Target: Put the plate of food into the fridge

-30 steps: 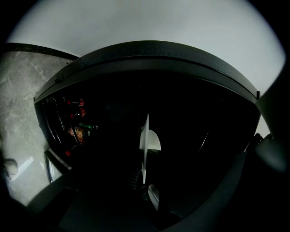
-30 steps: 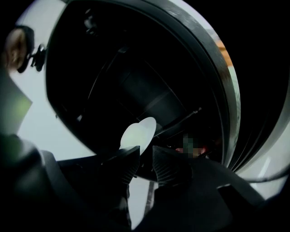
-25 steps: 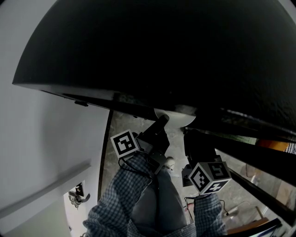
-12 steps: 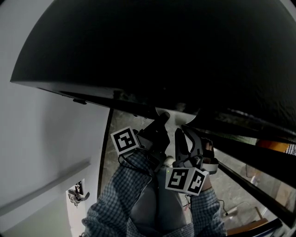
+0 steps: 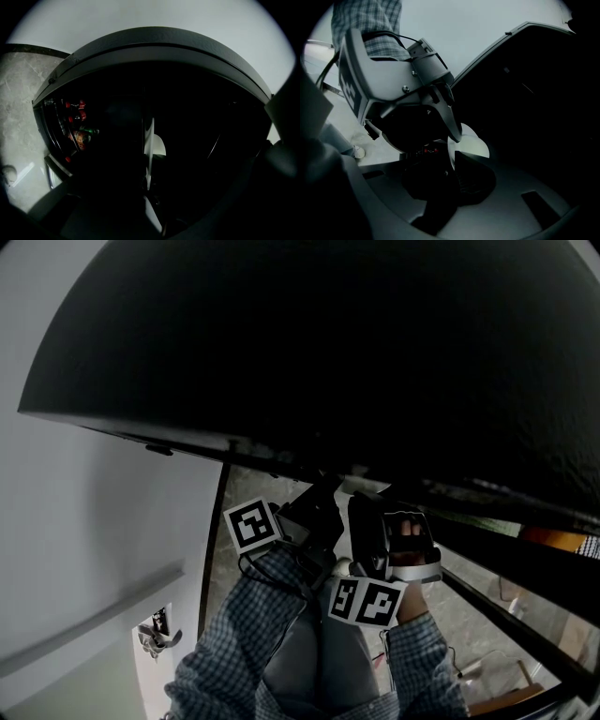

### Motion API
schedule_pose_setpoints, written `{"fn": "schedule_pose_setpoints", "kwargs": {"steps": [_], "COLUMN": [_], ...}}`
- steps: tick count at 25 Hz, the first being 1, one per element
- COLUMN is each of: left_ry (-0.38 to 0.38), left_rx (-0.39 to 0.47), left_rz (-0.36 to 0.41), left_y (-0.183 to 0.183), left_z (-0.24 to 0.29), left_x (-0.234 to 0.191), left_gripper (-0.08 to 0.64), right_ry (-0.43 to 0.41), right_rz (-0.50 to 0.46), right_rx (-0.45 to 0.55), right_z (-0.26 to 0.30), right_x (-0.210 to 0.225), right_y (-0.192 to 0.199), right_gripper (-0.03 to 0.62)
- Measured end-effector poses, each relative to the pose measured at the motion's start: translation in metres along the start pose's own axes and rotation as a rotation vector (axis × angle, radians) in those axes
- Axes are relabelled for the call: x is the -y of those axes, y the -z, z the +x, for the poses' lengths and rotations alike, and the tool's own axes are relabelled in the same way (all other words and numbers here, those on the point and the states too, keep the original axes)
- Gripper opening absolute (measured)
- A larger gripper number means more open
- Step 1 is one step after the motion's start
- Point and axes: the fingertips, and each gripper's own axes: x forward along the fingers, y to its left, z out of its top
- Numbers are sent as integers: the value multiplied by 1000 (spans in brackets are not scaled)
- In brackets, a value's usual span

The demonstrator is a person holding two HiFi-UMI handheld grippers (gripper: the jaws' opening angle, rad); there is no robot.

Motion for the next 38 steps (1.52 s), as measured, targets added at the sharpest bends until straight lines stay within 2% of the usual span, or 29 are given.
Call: {"fn": "schedule_pose_setpoints", "kwargs": {"steps": [8, 15, 19, 21, 31, 38], "left_ry": [7, 25, 52, 53, 47, 4], "left_rx": [-6, -34, -69, -80, -53, -47], "left_rz": [-17, 9, 15, 21, 23, 14], "left_y": [0, 1, 4, 5, 4, 1], "left_z": [1, 5, 3, 1, -35, -64], "left_x": [1, 9, 15, 16, 13, -5], "left_gripper": [29, 29, 94, 101, 101, 101], "right_ry": [42, 56, 49, 49, 77, 83], "right_rz": [-103, -82, -50, -49, -23, -19], "right_rx": [-23, -45, -40, -43, -29, -26], "right_z": [2, 3, 7, 9, 22, 32], "right_x": [3, 8, 7, 8, 23, 30], "right_y": [0, 1, 0, -1, -4, -6], "right_gripper": [38, 37, 37, 37, 37, 38]}}
